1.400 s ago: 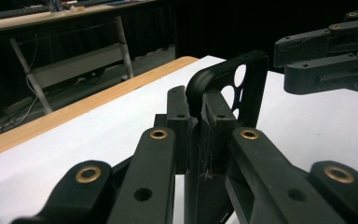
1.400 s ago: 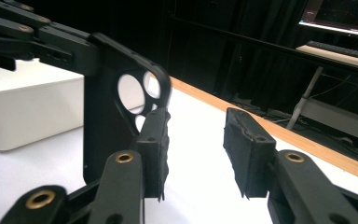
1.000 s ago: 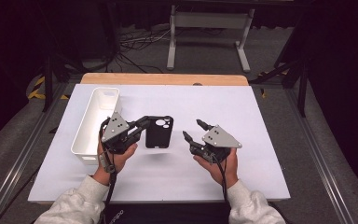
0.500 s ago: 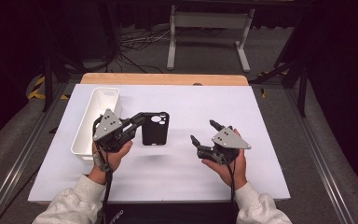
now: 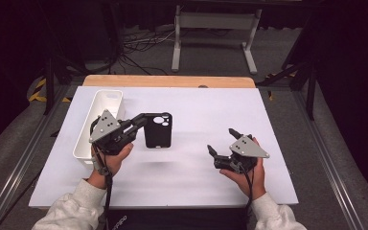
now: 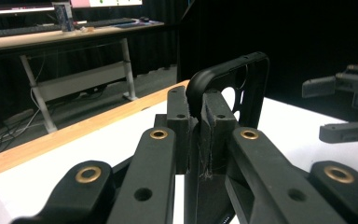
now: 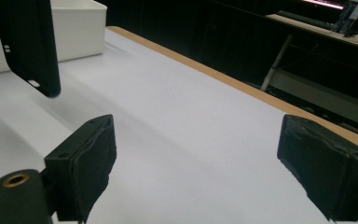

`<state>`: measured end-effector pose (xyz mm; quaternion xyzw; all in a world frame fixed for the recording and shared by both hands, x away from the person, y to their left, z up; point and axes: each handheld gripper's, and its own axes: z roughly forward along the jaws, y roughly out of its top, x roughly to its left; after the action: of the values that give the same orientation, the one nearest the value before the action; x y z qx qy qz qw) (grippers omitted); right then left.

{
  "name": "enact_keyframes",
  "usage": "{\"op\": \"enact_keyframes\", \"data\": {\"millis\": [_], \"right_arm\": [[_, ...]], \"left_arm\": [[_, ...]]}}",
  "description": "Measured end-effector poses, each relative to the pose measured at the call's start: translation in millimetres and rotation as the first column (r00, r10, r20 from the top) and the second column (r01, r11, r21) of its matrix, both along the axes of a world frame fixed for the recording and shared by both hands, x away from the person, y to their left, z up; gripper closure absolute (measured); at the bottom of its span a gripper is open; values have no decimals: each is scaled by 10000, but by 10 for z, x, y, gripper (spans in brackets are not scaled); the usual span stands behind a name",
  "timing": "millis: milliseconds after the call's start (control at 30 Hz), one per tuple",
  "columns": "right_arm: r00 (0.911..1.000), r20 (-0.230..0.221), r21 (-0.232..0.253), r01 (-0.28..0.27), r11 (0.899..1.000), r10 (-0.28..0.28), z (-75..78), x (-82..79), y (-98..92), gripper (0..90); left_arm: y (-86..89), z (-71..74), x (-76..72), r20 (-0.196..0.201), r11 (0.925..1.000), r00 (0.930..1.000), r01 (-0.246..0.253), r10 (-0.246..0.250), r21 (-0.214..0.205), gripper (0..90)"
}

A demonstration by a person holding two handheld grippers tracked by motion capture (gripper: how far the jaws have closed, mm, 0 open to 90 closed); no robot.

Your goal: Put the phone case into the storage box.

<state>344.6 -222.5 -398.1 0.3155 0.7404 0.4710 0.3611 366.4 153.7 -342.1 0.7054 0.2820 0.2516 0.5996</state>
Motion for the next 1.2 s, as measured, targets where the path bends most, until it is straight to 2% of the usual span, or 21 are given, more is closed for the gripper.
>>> {"op": "enact_keyframes", "data": {"millis": [100,133,167,267,333,367,500,633,767,900,967,1200], "right_arm": [[9999,-22,-149,144,9998,-144,-29,-50,-65,127],[9998,-4,-148,188,9997,-188,-36,-61,-86,127],[9998,-4,-148,188,9997,-188,-36,-61,-86,127],[9993,-243,-28,294,9996,-294,-58,-56,-148,126],[9991,-227,16,369,9993,-369,-63,-52,-181,126],[9991,-202,14,373,9993,-373,-62,-52,-189,127],[9977,248,108,624,9980,-627,-69,-64,-208,153],[9983,212,-63,543,9985,-542,-85,-59,-191,151],[9968,377,41,706,9975,-707,-79,-59,-189,170],[9968,422,170,679,9975,-686,-50,-57,-216,152],[9975,297,123,639,9979,-642,-57,-43,-231,139],[9983,116,-70,567,9984,-567,-78,-5,-268,117]], "left_arm": [[11,35,0,41,10000,10000,3,-3,28,838],[26,65,6,219,10000,9998,-41,40,52,837],[26,65,6,219,10000,9998,-41,40,52,837],[83,112,36,268,9999,9996,26,-23,-112,838],[121,145,58,283,9998,9996,80,-75,-159,837],[140,166,69,367,9994,9992,136,-124,-310,838],[235,259,73,627,9995,9979,195,-180,-234,838],[358,372,43,837,10000,9965,-24,26,-20,838],[454,441,62,987,9995,9948,-260,242,169,838],[577,502,93,1061,9993,9938,-346,328,150,838],[642,534,96,1091,9985,9926,-538,531,30,837],[821,590,128,1204,9954,9883,-952,937,69,838]]}}
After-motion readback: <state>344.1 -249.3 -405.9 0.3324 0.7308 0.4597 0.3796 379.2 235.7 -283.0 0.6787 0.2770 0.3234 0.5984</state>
